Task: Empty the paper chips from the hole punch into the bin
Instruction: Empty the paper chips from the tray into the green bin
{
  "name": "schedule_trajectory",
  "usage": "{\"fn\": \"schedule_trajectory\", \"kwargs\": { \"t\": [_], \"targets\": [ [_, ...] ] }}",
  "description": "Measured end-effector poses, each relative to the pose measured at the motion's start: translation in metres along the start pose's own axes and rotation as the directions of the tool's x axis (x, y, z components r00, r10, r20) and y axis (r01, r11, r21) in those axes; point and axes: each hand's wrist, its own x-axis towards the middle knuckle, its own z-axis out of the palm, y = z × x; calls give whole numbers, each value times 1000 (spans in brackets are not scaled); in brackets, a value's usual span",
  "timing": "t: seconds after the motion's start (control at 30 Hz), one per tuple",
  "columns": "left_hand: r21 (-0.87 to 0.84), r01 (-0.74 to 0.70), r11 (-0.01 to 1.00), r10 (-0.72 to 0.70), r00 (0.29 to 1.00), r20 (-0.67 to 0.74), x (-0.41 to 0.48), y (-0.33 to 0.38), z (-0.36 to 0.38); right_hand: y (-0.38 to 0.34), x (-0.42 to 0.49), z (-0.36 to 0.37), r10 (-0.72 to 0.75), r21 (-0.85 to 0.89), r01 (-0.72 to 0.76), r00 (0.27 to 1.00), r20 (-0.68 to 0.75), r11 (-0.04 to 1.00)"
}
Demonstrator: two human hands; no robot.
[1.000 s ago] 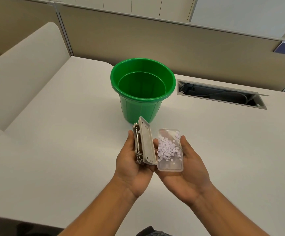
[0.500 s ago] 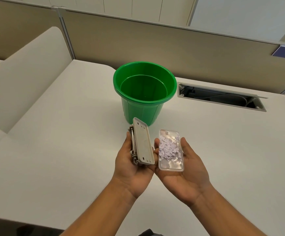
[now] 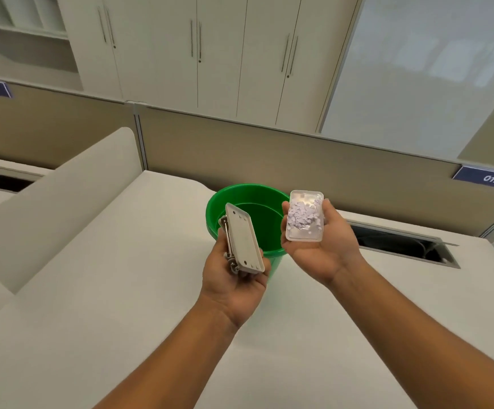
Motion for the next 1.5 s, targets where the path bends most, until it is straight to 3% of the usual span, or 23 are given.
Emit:
{"fn": "schedule_trajectory", "kwargs": {
  "t": [0.13,0.2,0.23,0.27,0.3,0.37,0.4,0.47,0.6,0.7,0.87,1.03,1.13,1.17,1.2,1.3,1.33,1.4,1.47,1.5],
  "targets": [
    [-12,-19,1000,19,1000,17,4,-1,-1,-15,45,14,-99,-291,82,994,-44,953],
    [-24,-25,999,26,999,35,4,-1,-2,-15,63,18,-170,-563,101,983,-71,820],
    [-28,-25,999,26,999,42,4,-1,-3,-14,70,20,-221,-730,98,973,-73,676],
    [-31,-24,999,26,999,48,4,0,-3,-12,77,20,-277,-880,101,960,-35,463],
    [-33,-23,999,25,998,54,3,2,-5,-9,83,19,-314,-974,122,948,57,191],
    [-30,-28,999,30,997,65,3,6,-8,-5,95,15,-245,-917,149,936,251,-371],
    [-28,-33,999,35,997,66,3,8,-11,-3,101,12,-185,-824,140,941,283,-550],
    [-29,-42,999,44,997,56,3,12,-17,0,112,8,-108,-712,126,956,274,-690],
    [-16,-53,998,53,999,11,1,19,-27,2,121,6,-102,-710,119,960,260,-695],
    [-17,-47,999,47,999,1,1,22,-30,1,125,7,-92,-785,144,965,247,-602],
    [-22,-32,999,32,999,-9,4,21,-31,-6,119,11,-128,-985,125,982,140,-118],
    [-35,-26,999,25,1000,-14,6,19,-30,-15,118,12,-85,-983,-19,996,-35,183],
    [-45,-27,999,26,1000,-9,8,17,-30,-18,115,15,-87,-913,-17,995,-58,407],
    [-46,-28,999,28,1000,-10,8,17,-30,-16,113,15,-100,-906,-13,993,-61,423],
    [-44,-28,999,28,1000,-13,8,16,-30,-13,111,15,-127,-940,16,991,-30,341],
    [-32,-18,999,18,1000,-20,8,13,-29,-7,107,8,-228,-938,168,943,243,-304],
    [-28,-14,999,14,1000,-18,7,12,-29,-8,105,7,-282,-892,204,900,333,-403],
    [-29,-10,1000,10,1000,-18,6,10,-28,-11,104,8,-325,-842,212,854,406,-496],
    [-28,-4,1000,3,1000,-28,4,7,-27,-12,105,5,-228,-797,142,915,332,-587],
    [-25,-2,1000,1,1000,-28,3,7,-27,-12,105,2,-216,-818,120,934,285,-563]
  ]
}}
